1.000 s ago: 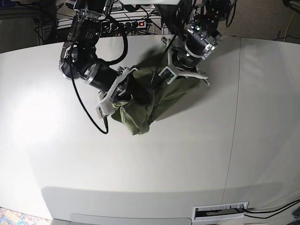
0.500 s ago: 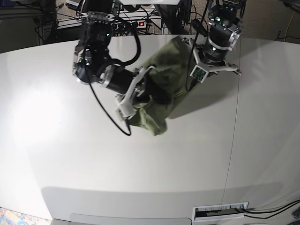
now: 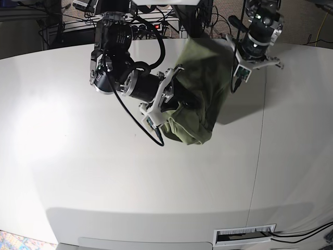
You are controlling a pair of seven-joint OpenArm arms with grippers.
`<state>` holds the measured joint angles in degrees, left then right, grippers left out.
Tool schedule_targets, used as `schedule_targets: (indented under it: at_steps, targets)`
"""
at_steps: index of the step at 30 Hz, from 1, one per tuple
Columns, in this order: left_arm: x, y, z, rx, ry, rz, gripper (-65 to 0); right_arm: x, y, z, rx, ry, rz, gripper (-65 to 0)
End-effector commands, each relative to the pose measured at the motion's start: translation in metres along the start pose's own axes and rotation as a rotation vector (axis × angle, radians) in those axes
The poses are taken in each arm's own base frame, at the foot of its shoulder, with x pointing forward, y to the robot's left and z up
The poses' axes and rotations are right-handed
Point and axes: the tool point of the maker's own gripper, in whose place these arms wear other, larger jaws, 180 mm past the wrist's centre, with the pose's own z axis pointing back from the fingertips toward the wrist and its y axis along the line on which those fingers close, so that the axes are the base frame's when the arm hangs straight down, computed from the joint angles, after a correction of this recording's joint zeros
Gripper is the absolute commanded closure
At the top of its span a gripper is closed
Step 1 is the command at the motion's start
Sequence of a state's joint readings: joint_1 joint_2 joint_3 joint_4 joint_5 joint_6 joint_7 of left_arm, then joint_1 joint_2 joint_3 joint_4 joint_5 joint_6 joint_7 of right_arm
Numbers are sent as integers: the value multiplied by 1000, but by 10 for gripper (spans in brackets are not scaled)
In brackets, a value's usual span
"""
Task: Fold the T-shirt properly
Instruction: 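Lift the collar end with the right gripper and fold it toward the left gripper, then hold the bundle with both grippers and press the folded end down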
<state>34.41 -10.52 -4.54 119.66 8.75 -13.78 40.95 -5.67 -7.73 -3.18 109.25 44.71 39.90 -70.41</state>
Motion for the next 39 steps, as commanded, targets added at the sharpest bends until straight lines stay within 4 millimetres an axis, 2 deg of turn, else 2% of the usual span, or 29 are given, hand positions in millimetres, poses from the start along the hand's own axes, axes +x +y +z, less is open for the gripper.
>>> schedule_targets:
  at_steps: [1,3,5,8,12,17,23,27,30,35,39]
  targets:
    - [2,3,5,13,-16,0,0,17,2,1,2,-53,29,0]
    - [-4,3,10,14,-12,5,0,18,-1,1,-8,-49,38,0]
    - [1,1,16,5,-33,15,0,20,-1,0,-8,-53,43,0]
    - [19,-6,25,-44,-98,58,0,22,-3,0,-17,-56,51,0]
    - [47,-27,39,-173,-204,98,0,23,-8,0,-48,-56,64,0]
    - [49,-39,42,-246,-221,141,0,26,-4,1,-27,-78,56,0]
    - [20,-49,20,-278,-170,187,0,30,3,1,14,-102,39,0]
    - [12,-58,-1,-339,-168,174,0,32,7,1,37,-112,30,0]
    - [23,-49,-15,-328,-191,172,0,32,10,1,57,-114,22,0]
    - [53,-40,-25,-331,-263,166,0,31,14,2,74,-111,13,0]
    - [60,-36,-33,-329,-273,169,0,31,14,2,74,-108,13,0]
